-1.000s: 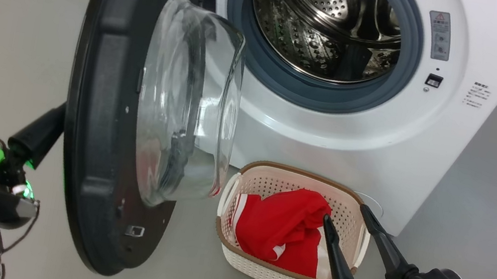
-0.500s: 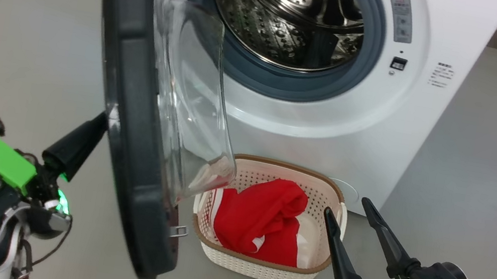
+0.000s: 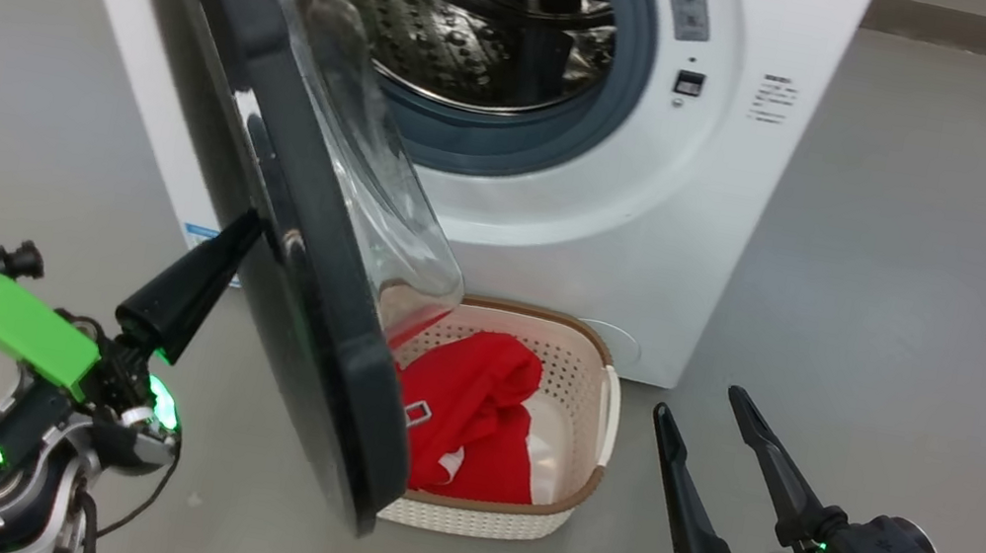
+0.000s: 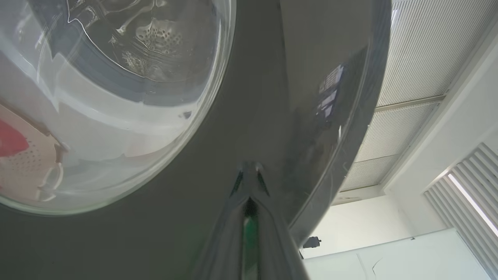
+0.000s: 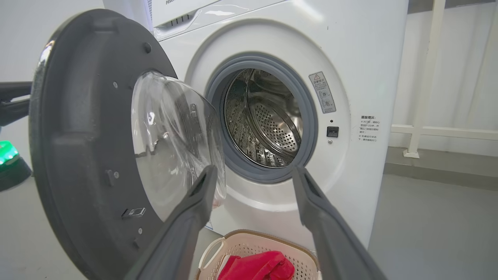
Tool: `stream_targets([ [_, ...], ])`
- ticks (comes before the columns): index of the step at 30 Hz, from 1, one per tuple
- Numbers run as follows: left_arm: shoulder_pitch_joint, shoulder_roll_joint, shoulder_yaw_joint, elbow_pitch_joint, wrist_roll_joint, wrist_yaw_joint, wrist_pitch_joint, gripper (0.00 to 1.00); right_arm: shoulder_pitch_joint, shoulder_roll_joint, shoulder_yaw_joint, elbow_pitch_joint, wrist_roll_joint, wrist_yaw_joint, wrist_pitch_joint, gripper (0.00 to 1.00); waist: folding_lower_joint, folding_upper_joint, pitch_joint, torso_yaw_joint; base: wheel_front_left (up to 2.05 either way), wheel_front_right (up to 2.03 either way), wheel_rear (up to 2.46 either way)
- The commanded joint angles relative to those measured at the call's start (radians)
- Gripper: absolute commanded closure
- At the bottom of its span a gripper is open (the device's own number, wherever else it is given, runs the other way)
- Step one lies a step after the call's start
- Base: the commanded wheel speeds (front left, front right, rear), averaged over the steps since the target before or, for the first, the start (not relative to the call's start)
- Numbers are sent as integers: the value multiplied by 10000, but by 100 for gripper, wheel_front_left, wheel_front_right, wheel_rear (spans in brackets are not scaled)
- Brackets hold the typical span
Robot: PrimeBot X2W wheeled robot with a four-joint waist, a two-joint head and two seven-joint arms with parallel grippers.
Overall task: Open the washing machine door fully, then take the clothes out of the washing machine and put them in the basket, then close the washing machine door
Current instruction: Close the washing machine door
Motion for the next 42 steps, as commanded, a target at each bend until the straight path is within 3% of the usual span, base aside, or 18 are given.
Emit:
stream_targets([
  [1, -128, 109, 103, -264, -86, -174, -21, 100, -500, 13, 217, -265, -17, 48, -65, 0, 1, 0, 92, -378, 0, 0, 0],
  [18, -749, 109, -285, 571, -939, -975, -1344, 100, -574, 13, 240, -249, 124, 48, -65, 0, 1, 0, 289, -1937, 0, 0, 0],
  [42, -3000, 108, -877, 2415, -1113, -2084, -3662, 100, -898, 13, 254, -348, 134, 48, -65, 0, 1, 0, 1101, -3201, 0, 0, 0],
])
